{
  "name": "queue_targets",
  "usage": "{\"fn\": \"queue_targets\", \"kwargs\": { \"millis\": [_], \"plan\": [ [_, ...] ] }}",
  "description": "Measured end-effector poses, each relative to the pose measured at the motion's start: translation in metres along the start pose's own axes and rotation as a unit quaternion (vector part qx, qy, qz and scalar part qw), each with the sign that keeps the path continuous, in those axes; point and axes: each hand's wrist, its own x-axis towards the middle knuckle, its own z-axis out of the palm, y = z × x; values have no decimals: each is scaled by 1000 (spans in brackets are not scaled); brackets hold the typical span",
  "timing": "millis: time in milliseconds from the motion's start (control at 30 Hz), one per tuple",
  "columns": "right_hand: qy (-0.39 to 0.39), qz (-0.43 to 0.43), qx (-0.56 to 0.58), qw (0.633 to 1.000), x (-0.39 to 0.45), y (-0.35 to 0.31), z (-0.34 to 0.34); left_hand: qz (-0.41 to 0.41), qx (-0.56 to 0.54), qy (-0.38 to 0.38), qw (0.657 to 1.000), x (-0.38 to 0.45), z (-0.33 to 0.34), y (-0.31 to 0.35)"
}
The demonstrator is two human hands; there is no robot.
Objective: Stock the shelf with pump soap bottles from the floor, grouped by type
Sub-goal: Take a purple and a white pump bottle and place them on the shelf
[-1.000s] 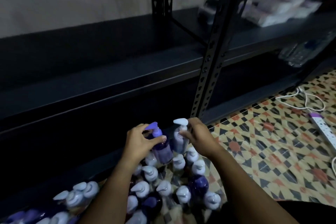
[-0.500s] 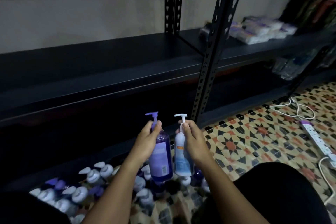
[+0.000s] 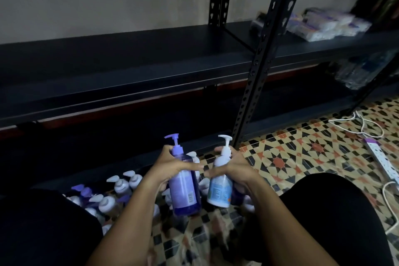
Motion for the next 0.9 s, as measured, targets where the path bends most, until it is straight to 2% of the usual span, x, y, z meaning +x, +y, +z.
{"fn": "queue_targets", "kwargs": {
  "millis": [67, 200, 467, 567, 667, 900],
  "plan": [
    [-17, 9, -21, 1000, -3, 1, 3, 5, -11, 10, 1000, -5, 0, -2],
    [21, -29, 28, 999, -4, 5, 4, 58, -42, 20, 997, -10, -1, -3],
    [2, -93, 68, 993, -7, 8, 0, 57, -162, -55, 984, -17, 3, -6],
    [-11, -91, 83, 992, -11, 8, 4, 68, -204, -19, 976, -19, 6, -8],
    [-15, -80, 82, 993, -12, 6, 6, 87, -208, 18, 974, -20, 6, -5],
    [6, -109, 62, 992, -13, 4, 12, 91, -164, -9, 982, -18, 10, -9]
  ]
}}
